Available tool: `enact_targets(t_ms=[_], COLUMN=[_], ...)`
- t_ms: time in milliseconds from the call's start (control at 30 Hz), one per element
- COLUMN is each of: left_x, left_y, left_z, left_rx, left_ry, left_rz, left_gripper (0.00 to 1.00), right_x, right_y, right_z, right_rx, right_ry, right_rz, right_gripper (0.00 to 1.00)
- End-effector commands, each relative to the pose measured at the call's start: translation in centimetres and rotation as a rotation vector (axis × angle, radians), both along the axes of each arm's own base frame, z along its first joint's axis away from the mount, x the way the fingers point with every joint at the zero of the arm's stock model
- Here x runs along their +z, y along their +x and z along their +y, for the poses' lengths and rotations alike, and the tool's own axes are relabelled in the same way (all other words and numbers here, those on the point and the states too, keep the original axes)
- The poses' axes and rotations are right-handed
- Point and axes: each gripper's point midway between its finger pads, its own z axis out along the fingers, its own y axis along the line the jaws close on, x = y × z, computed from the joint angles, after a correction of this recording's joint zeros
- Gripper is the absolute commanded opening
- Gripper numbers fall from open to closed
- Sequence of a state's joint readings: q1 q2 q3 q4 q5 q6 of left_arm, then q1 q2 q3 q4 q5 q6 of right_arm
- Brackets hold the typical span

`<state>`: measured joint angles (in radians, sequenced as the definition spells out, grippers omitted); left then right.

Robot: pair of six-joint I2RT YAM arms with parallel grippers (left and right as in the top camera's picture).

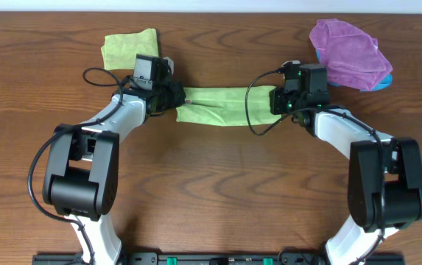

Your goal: Fold the cloth

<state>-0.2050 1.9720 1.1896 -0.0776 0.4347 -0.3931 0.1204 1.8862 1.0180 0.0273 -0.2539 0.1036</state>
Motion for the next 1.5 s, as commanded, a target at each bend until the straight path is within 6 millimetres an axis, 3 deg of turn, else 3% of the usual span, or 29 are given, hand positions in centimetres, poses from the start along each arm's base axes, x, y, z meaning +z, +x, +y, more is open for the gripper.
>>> enact_targets(t_ms=[0, 100, 200, 333, 467, 533, 767, 867, 1000, 1200, 1467], left_x=[0.0, 0.0, 0.1, 1.3, 3.2, 4.5, 10.2, 10.8, 8.7, 5.9, -0.2], left_y=[0.6, 0.6, 0.7, 1.1, 1.6, 1.7, 1.5, 1.0, -0.1, -1.3, -2.9], left_z=[0.5, 0.6, 0.6, 0.5, 0.8, 1.0, 0.4, -0.8, -1.8, -4.1, -4.5], left_rx=[0.018, 0.021, 0.017, -0.006, -0.010, -0.004, -0.032, -0.054, -0.069, -0.119, -0.141], left_ry=[0.024, 0.028, 0.027, 0.038, 0.039, 0.038, 0.004, -0.068, -0.073, -0.058, 0.029], left_rz=[-0.020, -0.023, -0.029, -0.070, -0.110, -0.121, -0.174, -0.151, -0.067, -0.001, 0.132], left_gripper=[0.07, 0.24, 0.46, 0.71, 0.81, 0.81, 0.61, 0.59, 0.55, 0.35, 0.23], right_x=[-0.4, -0.5, -0.2, 1.6, 3.5, 4.4, 6.5, 6.7, 6.7, 6.5, 5.3], right_y=[0.2, 0.1, -0.2, -0.9, -1.5, -2.0, -4.3, -4.8, -5.2, -5.5, -7.9], right_z=[0.0, 0.0, 0.1, 1.2, 1.1, 1.0, 0.7, 0.6, 1.0, 1.2, 1.8], right_rx=[-0.017, -0.028, -0.045, -0.004, -0.014, -0.022, -0.071, -0.074, -0.056, -0.138, -0.235], right_ry=[-0.026, -0.014, 0.011, 0.069, 0.079, 0.084, 0.118, 0.117, 0.138, 0.212, 0.314], right_rz=[-0.004, 0.007, 0.027, 0.027, 0.021, 0.028, 0.088, 0.103, 0.117, 0.175, 0.354], right_gripper=[0.31, 0.49, 0.52, 0.54, 0.55, 0.55, 0.56, 0.57, 0.57, 0.59, 0.84])
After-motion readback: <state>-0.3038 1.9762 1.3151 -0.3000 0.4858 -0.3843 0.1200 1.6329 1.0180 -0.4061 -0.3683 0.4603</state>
